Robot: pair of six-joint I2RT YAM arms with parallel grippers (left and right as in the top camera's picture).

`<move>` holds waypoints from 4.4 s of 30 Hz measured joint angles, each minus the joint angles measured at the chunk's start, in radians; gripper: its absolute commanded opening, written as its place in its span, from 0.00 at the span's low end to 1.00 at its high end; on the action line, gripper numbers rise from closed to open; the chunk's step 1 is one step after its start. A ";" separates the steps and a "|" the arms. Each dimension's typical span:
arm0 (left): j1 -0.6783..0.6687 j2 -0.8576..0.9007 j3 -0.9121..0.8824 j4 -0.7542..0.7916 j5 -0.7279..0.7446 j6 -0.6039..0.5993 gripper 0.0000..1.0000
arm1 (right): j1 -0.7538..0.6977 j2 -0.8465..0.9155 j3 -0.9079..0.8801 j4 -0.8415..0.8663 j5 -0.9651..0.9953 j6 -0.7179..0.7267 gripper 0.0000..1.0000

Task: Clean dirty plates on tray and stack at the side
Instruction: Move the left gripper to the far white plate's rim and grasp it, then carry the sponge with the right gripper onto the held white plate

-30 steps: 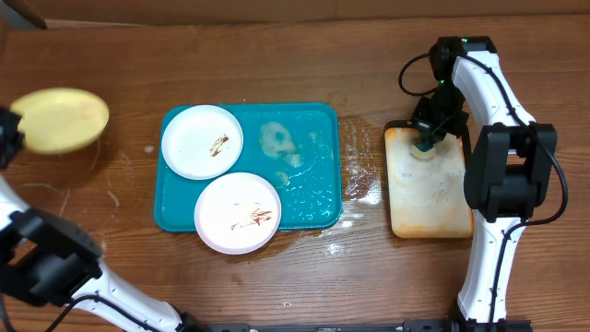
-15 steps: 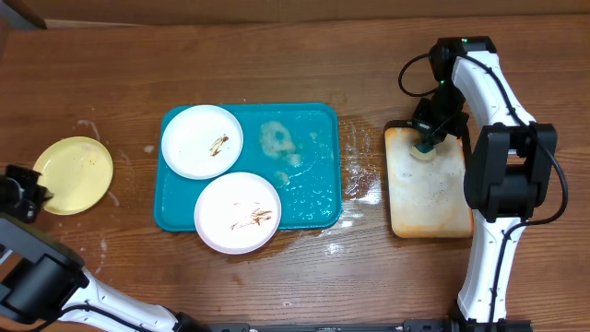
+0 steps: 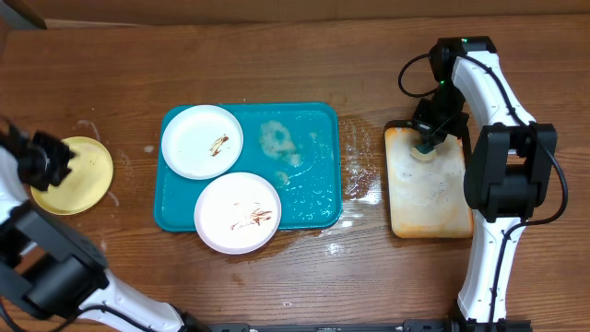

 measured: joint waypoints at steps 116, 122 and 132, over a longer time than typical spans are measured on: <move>-0.742 -0.085 -0.382 0.180 -0.244 -0.117 0.04 | 0.372 -0.352 -0.254 0.369 -0.285 -0.205 0.04; -0.792 -0.085 -0.382 0.177 -0.244 -0.100 0.04 | 0.524 -0.352 -0.254 0.496 -0.326 -0.117 0.04; -0.848 -0.085 -0.382 0.226 -0.244 -0.108 0.04 | 0.554 -0.247 -0.254 0.605 -0.446 -0.037 0.04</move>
